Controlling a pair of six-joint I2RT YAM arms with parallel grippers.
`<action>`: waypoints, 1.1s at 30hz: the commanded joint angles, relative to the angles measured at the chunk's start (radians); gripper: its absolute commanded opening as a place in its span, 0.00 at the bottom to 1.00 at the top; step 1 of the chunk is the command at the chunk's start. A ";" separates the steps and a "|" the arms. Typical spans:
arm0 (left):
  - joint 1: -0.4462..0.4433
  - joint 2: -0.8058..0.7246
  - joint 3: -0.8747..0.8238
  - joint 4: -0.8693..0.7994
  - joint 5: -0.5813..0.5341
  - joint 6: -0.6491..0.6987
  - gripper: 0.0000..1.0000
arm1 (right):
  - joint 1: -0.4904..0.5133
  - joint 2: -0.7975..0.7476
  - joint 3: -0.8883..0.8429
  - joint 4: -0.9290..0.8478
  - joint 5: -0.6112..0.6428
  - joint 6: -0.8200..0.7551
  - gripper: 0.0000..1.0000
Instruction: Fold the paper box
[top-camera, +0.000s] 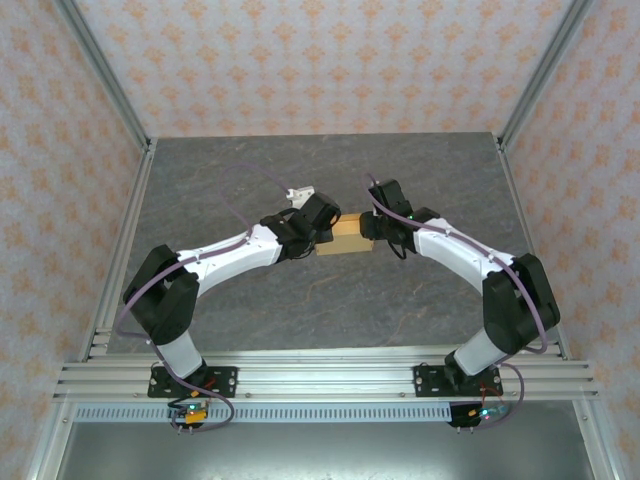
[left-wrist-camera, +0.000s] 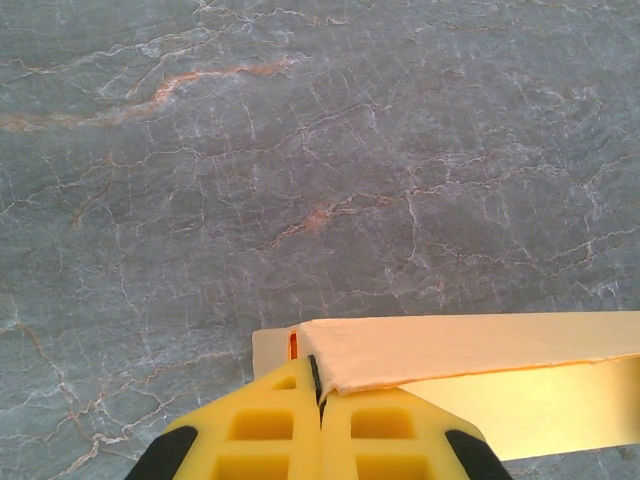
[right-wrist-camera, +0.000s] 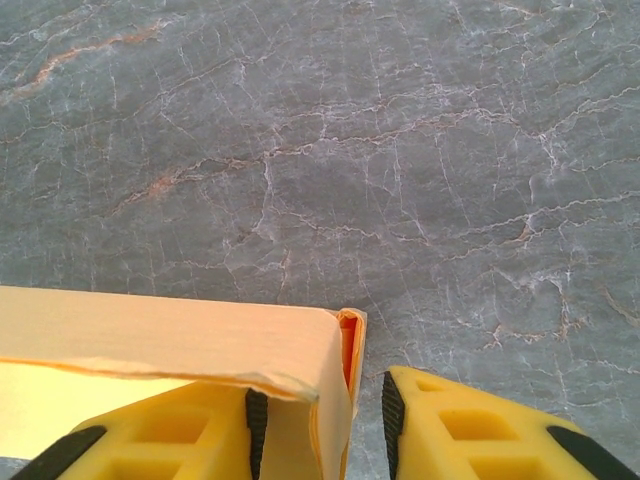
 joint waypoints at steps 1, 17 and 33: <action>-0.014 0.061 -0.026 -0.117 0.037 0.006 0.02 | -0.004 -0.039 0.023 -0.067 0.014 -0.015 0.37; -0.015 0.062 -0.018 -0.134 0.020 0.019 0.02 | -0.005 -0.095 0.011 -0.047 0.068 -0.039 0.39; -0.015 0.071 0.000 -0.146 0.016 0.034 0.02 | -0.005 -0.029 -0.009 0.045 0.058 -0.044 0.15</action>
